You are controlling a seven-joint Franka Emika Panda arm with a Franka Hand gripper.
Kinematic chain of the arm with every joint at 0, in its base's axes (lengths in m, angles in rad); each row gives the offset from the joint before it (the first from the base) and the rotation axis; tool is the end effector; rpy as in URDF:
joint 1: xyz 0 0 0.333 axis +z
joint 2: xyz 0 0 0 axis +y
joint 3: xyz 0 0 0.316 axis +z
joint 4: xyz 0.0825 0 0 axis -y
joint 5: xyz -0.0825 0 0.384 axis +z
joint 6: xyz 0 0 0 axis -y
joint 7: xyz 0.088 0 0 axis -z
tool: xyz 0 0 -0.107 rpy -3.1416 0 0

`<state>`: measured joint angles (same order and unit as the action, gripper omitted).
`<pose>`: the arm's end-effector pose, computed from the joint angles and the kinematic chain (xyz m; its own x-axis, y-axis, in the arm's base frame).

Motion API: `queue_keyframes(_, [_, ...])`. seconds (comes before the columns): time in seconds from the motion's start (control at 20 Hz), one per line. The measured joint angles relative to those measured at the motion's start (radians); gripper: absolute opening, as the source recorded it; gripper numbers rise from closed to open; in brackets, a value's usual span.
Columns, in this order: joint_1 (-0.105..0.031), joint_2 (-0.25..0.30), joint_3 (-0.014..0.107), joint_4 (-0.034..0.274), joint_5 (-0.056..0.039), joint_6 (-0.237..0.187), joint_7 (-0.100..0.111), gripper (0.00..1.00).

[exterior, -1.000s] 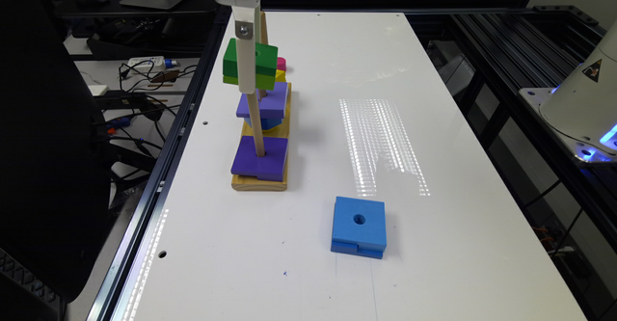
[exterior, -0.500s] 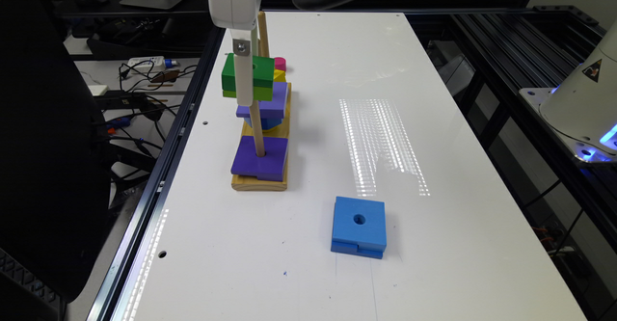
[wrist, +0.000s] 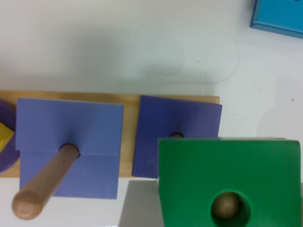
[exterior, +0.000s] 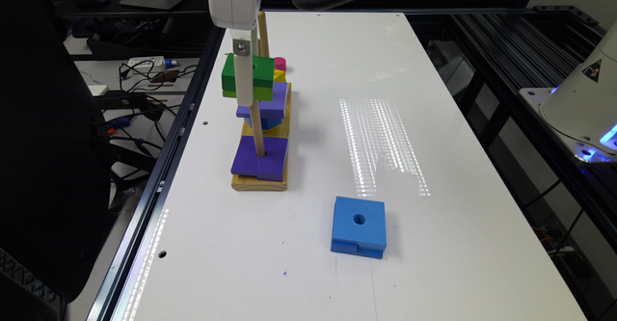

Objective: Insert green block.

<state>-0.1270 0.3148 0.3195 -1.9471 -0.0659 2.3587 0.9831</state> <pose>0.6131 0.1088 0.3380 0.7189 -0.6946 0.0252 -0.6876 -0.7160 -0.1206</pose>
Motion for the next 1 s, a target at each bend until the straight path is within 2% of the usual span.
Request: queue_keyframes(1.0, [0.000,0.026,-0.001,0.000,-0.0065,0.018,0.000,0.00])
